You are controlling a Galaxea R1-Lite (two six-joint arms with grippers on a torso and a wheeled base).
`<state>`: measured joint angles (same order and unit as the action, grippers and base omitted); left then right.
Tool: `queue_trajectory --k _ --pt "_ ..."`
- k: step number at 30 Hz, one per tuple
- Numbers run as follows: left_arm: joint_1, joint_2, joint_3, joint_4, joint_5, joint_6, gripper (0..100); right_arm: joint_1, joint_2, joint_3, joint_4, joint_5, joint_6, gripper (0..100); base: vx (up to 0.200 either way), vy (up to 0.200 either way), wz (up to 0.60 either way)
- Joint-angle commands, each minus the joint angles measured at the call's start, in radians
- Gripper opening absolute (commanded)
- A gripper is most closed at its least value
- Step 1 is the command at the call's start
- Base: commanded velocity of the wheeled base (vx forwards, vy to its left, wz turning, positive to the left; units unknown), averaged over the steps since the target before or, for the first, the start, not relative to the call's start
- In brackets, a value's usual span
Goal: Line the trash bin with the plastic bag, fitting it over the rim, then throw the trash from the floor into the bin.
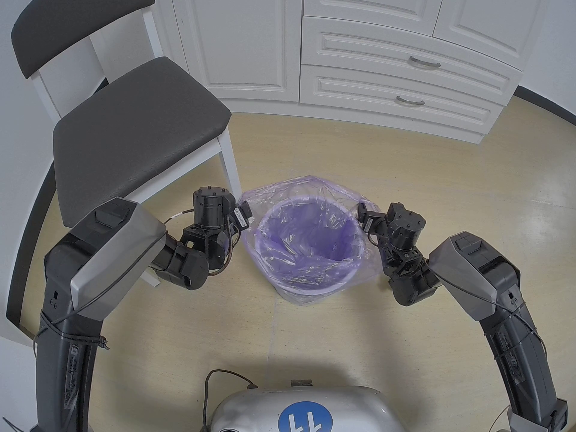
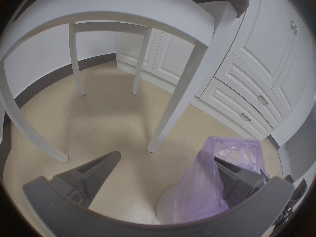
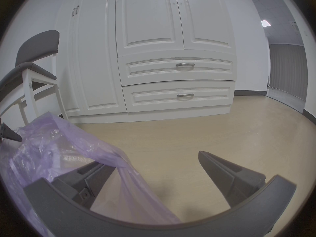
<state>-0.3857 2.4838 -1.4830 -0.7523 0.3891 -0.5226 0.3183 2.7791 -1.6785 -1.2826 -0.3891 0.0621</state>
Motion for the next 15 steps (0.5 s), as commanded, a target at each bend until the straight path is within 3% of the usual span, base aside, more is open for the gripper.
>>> queue_trajectory --k 1,15 --pt "0.008 0.018 -0.010 0.001 0.000 0.001 100 -0.002 0.013 -0.001 0.002 0.001 -0.001 100 0.000 0.000 0.00" --pt "0.022 0.070 -0.030 0.028 0.007 0.015 100 -0.012 0.033 0.000 0.042 0.003 0.001 100 0.000 0.000 0.00"
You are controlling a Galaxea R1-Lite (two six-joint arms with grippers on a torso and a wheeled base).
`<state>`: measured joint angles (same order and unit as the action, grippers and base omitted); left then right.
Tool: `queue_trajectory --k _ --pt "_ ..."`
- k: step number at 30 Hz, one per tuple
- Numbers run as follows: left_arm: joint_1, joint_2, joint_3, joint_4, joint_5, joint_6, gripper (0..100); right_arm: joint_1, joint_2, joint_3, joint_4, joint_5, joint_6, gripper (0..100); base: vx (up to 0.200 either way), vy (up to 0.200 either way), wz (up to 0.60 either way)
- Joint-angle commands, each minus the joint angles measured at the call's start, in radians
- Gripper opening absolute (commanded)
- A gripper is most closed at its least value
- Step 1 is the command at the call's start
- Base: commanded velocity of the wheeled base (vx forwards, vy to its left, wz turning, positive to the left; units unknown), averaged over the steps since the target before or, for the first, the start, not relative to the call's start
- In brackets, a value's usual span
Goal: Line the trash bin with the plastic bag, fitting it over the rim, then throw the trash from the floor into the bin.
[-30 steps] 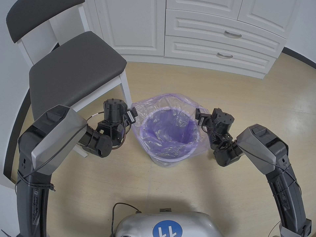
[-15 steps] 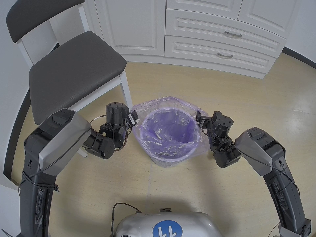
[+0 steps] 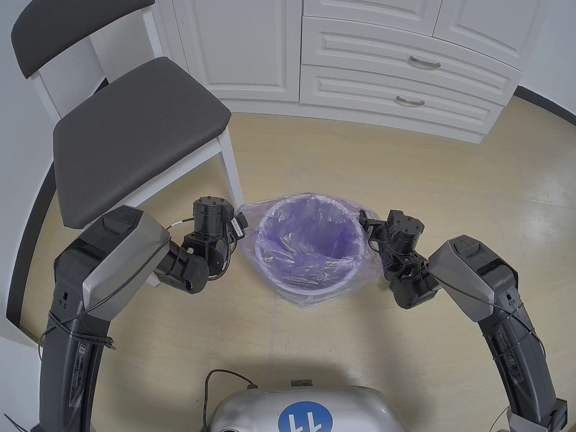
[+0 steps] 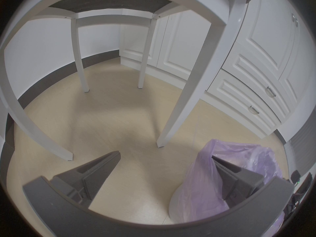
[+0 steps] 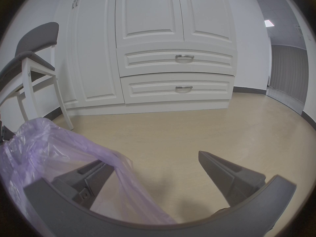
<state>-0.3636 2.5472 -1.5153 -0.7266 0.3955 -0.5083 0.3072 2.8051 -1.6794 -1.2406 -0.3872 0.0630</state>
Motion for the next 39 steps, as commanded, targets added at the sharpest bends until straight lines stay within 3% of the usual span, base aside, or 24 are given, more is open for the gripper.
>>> queue_trajectory --k 1,10,16,24,39 --pt "0.000 -0.001 0.007 0.030 0.000 0.001 100 0.000 0.007 0.003 0.000 -0.001 0.000 100 0.000 0.000 0.00" --pt "-0.003 -0.133 0.099 0.142 -0.011 0.010 100 -0.002 -0.105 0.145 -0.002 0.002 -0.011 100 0.000 0.000 0.00" --pt "-0.014 -0.252 0.239 0.125 -0.012 0.125 100 0.004 -0.277 0.339 0.006 0.013 -0.017 100 0.000 0.000 0.00" --pt "-0.018 -0.306 0.271 0.144 -0.014 0.139 100 0.013 -0.475 0.532 0.161 0.014 -0.046 100 0.000 0.000 0.00" --pt "-0.035 -0.364 0.359 0.142 -0.041 0.172 100 0.009 -0.463 0.543 0.248 0.021 -0.037 100 0.000 0.000 0.00"
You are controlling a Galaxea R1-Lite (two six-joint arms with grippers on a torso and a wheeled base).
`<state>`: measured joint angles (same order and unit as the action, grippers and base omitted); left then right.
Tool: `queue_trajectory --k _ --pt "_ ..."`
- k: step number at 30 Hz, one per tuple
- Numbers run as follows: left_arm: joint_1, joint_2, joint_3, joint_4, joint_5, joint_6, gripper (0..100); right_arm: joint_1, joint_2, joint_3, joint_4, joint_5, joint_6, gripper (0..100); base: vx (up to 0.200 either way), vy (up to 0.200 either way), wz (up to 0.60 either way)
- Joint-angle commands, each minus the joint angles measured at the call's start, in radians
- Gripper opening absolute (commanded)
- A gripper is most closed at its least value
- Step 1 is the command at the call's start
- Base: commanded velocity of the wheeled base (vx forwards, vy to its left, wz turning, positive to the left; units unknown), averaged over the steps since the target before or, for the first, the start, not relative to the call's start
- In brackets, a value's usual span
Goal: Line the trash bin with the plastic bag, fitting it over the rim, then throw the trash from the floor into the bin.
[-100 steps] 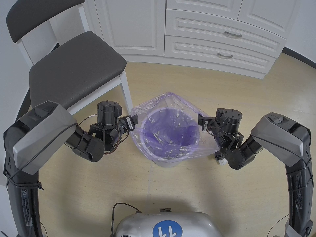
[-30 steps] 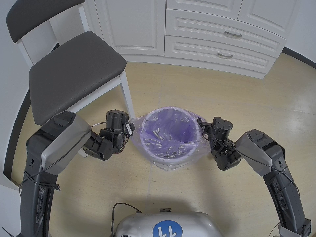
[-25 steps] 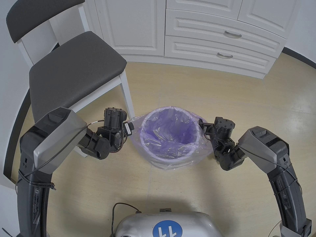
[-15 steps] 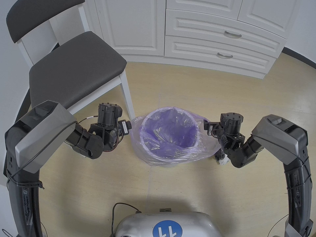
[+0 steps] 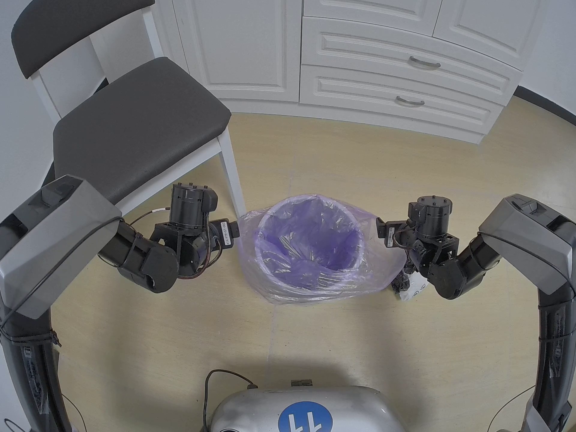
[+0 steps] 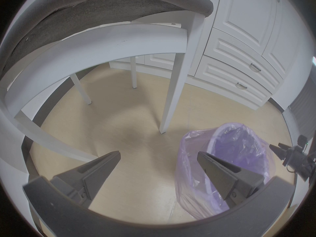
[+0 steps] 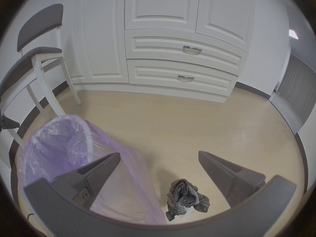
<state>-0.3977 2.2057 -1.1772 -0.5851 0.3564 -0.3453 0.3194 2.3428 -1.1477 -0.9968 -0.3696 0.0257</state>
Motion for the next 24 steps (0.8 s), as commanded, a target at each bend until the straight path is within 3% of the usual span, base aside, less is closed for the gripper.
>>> queue_trajectory --k 1,3,5,8,14,24 --pt "-0.001 -0.024 0.031 -0.001 -0.007 0.022 100 -0.003 -0.007 0.022 0.024 0.006 -0.001 100 0.000 0.000 0.00" --pt "-0.001 -0.024 0.042 -0.002 -0.014 0.035 100 -0.003 -0.022 0.037 0.061 0.011 -0.001 100 0.000 0.000 0.00" --pt "-0.004 -0.023 0.073 -0.001 -0.053 0.065 100 0.001 -0.106 0.097 0.219 0.074 0.002 100 0.000 0.000 0.00" --pt "-0.004 -0.018 0.079 0.004 -0.063 0.071 100 0.007 -0.143 0.120 0.310 0.139 0.022 100 0.000 0.000 0.00" --pt "-0.003 -0.011 0.079 0.005 -0.065 0.071 100 0.018 -0.125 0.111 0.322 0.147 0.037 100 0.000 0.000 0.00" --pt "-0.013 0.152 0.030 0.019 -0.070 0.071 100 0.043 -0.034 0.098 0.330 0.150 0.052 100 0.000 0.000 0.00"
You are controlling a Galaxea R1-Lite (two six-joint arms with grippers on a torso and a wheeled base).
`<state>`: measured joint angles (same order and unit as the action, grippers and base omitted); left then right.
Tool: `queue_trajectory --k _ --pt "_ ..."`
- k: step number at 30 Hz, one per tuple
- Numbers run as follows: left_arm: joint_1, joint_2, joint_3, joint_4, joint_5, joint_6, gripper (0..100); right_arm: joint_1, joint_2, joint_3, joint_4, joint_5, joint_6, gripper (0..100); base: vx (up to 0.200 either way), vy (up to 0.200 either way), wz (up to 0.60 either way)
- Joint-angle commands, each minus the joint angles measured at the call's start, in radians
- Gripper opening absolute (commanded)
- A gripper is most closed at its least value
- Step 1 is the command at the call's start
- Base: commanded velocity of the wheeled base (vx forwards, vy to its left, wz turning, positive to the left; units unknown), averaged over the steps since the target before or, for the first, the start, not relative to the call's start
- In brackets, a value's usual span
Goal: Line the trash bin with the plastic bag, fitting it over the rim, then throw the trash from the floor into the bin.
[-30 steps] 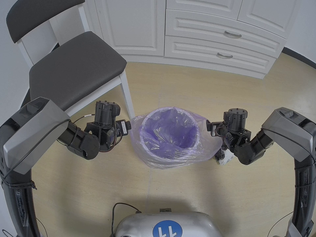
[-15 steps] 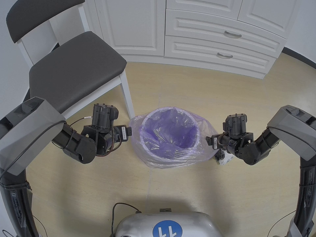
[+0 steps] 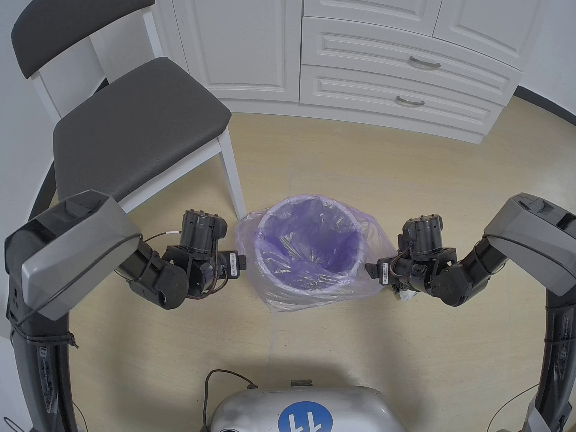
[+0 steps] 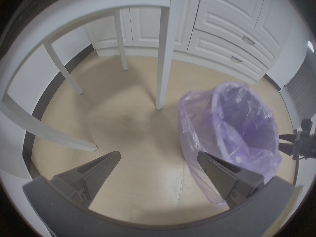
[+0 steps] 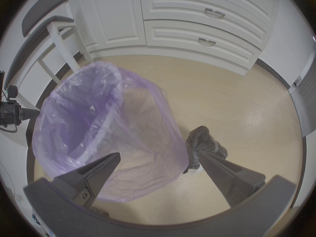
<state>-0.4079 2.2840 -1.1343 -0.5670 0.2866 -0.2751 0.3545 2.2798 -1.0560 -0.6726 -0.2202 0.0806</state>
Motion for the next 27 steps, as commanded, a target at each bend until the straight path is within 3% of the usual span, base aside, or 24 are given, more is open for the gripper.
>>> queue_trajectory --k 1,27 --pt "-0.003 0.075 -0.013 0.001 0.000 0.001 100 0.009 0.030 0.008 0.007 0.001 -0.004 100 0.000 0.000 0.00" --pt "0.011 0.222 -0.085 0.001 0.006 0.017 100 0.041 0.165 0.002 0.001 0.002 -0.025 100 0.000 0.000 0.00"
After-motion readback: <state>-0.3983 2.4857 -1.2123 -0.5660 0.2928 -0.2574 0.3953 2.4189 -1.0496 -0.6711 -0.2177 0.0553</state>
